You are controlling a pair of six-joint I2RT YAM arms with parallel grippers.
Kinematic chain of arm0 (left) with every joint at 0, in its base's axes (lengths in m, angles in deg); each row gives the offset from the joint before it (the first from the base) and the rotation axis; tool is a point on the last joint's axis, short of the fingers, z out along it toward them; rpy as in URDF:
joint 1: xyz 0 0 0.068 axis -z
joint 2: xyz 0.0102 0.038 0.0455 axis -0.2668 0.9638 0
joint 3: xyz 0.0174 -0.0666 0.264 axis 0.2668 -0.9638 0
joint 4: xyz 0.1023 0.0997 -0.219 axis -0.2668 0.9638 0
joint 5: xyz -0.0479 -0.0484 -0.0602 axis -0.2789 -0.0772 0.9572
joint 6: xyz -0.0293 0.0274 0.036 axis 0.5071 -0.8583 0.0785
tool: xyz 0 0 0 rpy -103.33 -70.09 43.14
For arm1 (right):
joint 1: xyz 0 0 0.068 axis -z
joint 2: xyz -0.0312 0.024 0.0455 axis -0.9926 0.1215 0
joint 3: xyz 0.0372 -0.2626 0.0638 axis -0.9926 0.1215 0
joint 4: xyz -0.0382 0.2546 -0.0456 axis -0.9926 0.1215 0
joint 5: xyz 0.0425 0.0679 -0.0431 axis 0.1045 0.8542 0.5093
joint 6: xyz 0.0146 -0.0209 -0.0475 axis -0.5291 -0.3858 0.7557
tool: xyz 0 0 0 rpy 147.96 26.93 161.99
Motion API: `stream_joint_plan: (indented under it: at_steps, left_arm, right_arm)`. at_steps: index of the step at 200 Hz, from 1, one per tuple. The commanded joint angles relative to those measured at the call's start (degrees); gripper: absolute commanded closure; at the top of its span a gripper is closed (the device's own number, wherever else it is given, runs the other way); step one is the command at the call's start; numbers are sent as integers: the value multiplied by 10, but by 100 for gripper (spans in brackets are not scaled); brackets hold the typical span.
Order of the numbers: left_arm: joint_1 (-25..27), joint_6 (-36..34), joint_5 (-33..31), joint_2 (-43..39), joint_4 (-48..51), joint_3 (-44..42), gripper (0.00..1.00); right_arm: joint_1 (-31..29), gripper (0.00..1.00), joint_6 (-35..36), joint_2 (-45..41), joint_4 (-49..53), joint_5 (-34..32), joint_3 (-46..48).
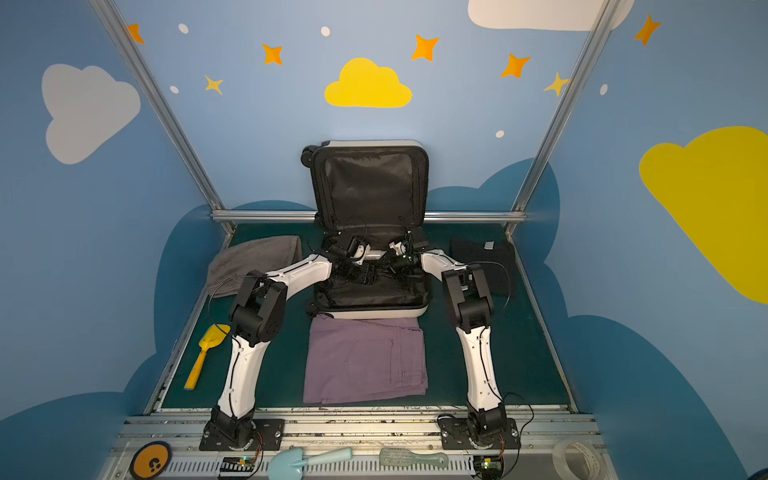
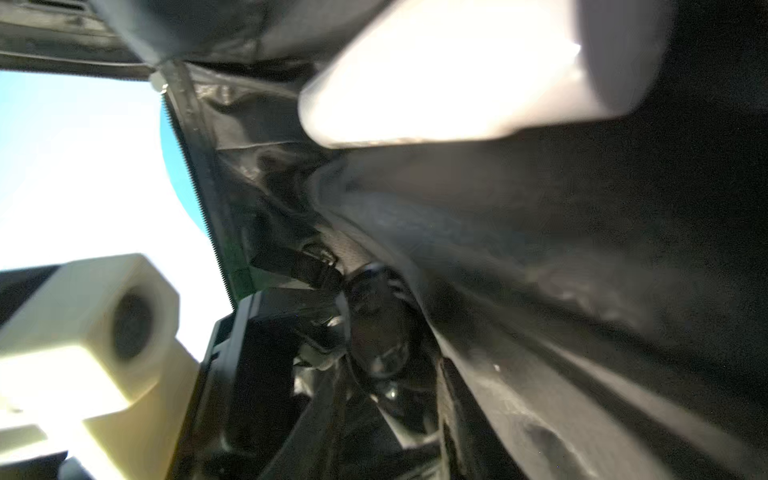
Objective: Pack the luggage
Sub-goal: 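Release the black device and move both grippers to the purple trousers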
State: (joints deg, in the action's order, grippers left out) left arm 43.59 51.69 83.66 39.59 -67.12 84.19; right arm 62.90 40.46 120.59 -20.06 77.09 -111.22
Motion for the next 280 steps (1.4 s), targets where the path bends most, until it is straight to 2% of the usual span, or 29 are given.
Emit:
stream_joint_plan:
  at_steps: [1, 63, 119, 147, 181, 237, 280]
  left_arm:
    - [4, 1, 7, 0, 11, 13, 24]
    - [-3, 10, 3, -49, 1, 17, 12]
    - [-34, 38, 13, -168, -9, -17, 8]
    - [-44, 64, 20, -255, -16, -97, 8]
    - [-45, 100, 26, -383, -27, -239, 7]
    - [-45, 157, 6, -614, 13, -463, 4]
    - [-42, 231, 3, -744, 10, -620, 3]
  right_arm:
    - [0, 61, 11, 7, 19, -12, -13]
    - [18, 56, 20, -28, 43, -11, -27]
    - [36, 46, 48, -104, 87, -18, -24]
    - [36, 39, 81, -167, 118, -36, 12]
    - [32, 33, 119, -264, 144, -61, 94]
    - [31, 30, 169, -450, 194, -115, 261]
    - [31, 28, 177, -581, 227, -157, 400]
